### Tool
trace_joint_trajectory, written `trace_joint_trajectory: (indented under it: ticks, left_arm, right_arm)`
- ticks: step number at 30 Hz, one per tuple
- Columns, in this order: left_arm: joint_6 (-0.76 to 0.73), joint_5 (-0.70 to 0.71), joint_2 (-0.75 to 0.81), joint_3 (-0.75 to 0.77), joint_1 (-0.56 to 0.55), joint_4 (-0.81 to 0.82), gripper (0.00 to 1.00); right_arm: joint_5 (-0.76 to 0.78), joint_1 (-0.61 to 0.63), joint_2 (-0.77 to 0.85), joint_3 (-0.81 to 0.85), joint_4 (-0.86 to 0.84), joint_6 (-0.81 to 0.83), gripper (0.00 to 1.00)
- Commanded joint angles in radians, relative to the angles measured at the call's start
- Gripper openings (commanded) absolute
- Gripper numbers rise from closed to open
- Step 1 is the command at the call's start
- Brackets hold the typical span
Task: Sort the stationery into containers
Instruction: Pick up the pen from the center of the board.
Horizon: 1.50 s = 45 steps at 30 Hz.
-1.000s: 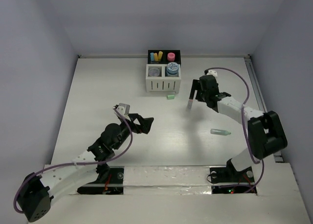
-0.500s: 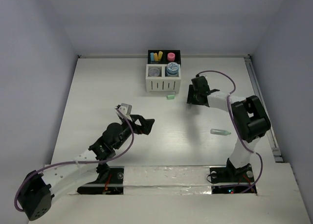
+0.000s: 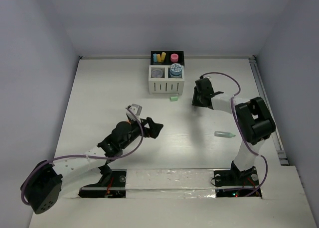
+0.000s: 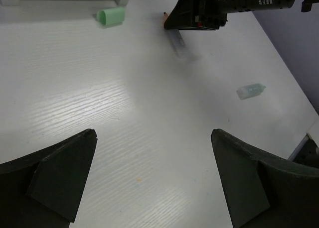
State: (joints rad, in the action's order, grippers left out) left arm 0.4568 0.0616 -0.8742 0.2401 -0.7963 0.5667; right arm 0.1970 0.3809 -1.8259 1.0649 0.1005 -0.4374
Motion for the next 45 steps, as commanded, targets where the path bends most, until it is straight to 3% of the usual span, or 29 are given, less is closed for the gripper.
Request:
trace_joint_trajectory:
  ticks: [1,7,11,19,40,45]
  left_arm:
    - [0.037,-0.101,-0.055,0.067,0.002,0.101,0.99]
    - [0.132,-0.190,-0.181,0.091,0.002,0.234,0.91]
    - [0.157,-0.216,-0.276,0.136,0.002,0.263,0.86]
    - [0.198,-0.154,-0.327,0.165,0.002,0.326,0.69]
    - [0.209,-0.040,-0.364,0.182,0.002,0.354,0.42]
    - [0.200,-0.039,-0.364,0.180,0.002,0.358,0.08]
  right_arm:
    - [-0.016,0.003,0.074,-0.031,-0.028,0.014,0.00]
    - [-0.110,0.050,0.305,-0.158,-0.171,-0.021,0.00]
    - [-0.120,0.205,0.382,-0.184,-0.226,-0.061,0.00]
    - [-0.177,0.348,0.409,-0.187,-0.355,-0.107,0.00]
    - [-0.295,0.394,0.442,-0.227,-0.447,-0.146,0.00]
    - [-0.326,0.394,0.444,-0.233,-0.479,-0.175,0.00]
